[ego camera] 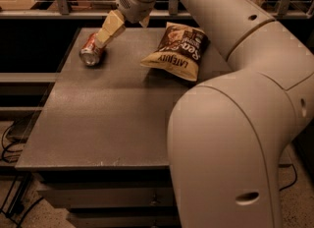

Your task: Place coke can upright

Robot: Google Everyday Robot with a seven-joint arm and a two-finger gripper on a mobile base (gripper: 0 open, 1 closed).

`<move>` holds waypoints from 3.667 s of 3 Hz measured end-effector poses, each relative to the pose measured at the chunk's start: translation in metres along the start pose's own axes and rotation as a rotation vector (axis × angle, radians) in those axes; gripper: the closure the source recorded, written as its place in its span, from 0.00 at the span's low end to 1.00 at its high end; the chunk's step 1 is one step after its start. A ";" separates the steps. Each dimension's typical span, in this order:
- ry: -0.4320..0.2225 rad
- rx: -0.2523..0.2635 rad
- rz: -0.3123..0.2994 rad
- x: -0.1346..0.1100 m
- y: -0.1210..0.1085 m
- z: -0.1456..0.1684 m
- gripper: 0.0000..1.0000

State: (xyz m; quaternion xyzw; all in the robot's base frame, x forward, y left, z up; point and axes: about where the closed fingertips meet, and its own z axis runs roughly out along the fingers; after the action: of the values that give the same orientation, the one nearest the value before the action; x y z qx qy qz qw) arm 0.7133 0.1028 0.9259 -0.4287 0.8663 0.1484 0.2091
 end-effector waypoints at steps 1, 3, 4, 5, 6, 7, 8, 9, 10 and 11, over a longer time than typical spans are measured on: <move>0.027 0.007 0.116 0.004 -0.006 0.010 0.00; 0.007 0.039 0.464 -0.001 -0.010 0.019 0.00; 0.007 0.038 0.518 -0.001 -0.009 0.022 0.00; 0.036 0.034 0.496 -0.002 -0.005 0.032 0.00; 0.065 0.014 0.479 -0.009 0.005 0.044 0.00; 0.069 -0.014 0.522 -0.027 0.015 0.063 0.00; 0.069 -0.014 0.522 -0.027 0.015 0.063 0.00; 0.077 -0.030 0.529 -0.034 0.021 0.077 0.00; 0.079 -0.032 0.549 -0.044 0.026 0.089 0.00; 0.073 -0.014 0.581 -0.052 0.024 0.096 0.00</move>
Offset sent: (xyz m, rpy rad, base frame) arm 0.0115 -0.0013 -0.0172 0.0907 0.2422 -0.5097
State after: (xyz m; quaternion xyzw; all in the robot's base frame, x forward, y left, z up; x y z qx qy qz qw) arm 0.7446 0.1945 0.8704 -0.1690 0.9587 0.1924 0.1238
